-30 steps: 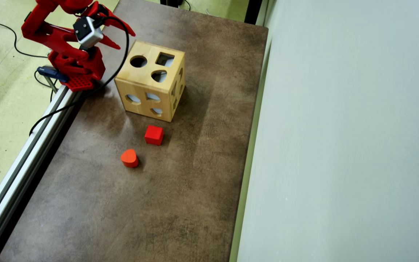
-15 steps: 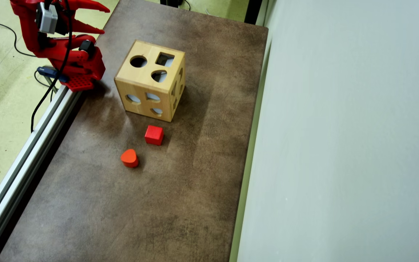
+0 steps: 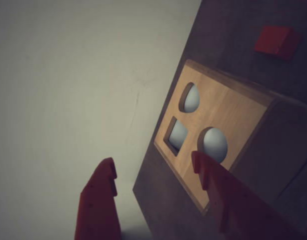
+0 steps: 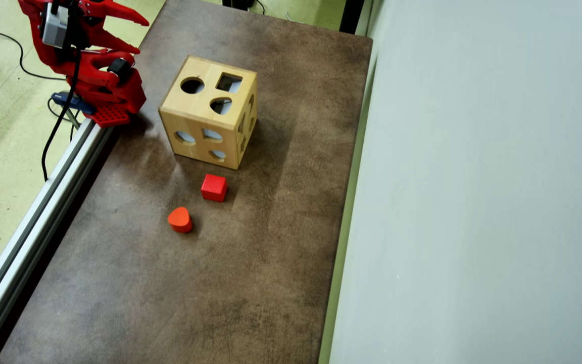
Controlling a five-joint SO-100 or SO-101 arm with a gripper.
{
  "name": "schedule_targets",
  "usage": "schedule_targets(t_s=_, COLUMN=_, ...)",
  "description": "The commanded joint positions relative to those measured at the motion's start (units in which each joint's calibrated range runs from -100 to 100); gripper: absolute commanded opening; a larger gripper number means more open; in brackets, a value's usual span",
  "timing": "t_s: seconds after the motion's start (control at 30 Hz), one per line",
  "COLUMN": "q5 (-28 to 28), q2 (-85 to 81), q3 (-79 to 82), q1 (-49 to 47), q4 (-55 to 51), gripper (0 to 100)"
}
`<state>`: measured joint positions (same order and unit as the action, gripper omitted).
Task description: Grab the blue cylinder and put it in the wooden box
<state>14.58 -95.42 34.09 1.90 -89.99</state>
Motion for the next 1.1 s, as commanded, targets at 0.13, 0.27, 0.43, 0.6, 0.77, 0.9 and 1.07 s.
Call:
schedule_targets(t_s=0.13, q5=-0.2, q2=0.09, q3=-1.71, q1=0.25, q4=0.69, gripper=2)
schedule_targets(t_s=0.27, q5=-0.2, q2=0.09, q3=-1.71, q1=0.25, q4=0.61, gripper=4)
schedule_targets(t_s=0.43, q5=-3.86, q2=0.09, q3=-6.72, q1=0.25, q4=0.21, gripper=4)
schedule_targets(t_s=0.6, q5=-7.72, q2=0.77, q3=-13.78, q1=0.25, q4=-0.12, gripper=4)
schedule_targets(t_s=0.77, q5=-11.33, q2=2.47, q3=-14.94, q1=-0.49, q4=-1.24, gripper=5)
schedule_targets(t_s=0.9, q5=-13.92, q2=2.47, q3=-17.45, q1=-0.57, q4=-3.57, gripper=5)
schedule_targets(t_s=1.07, q5=-13.63, q2=2.47, q3=-17.45, q1=-0.57, q4=-3.98, gripper=4)
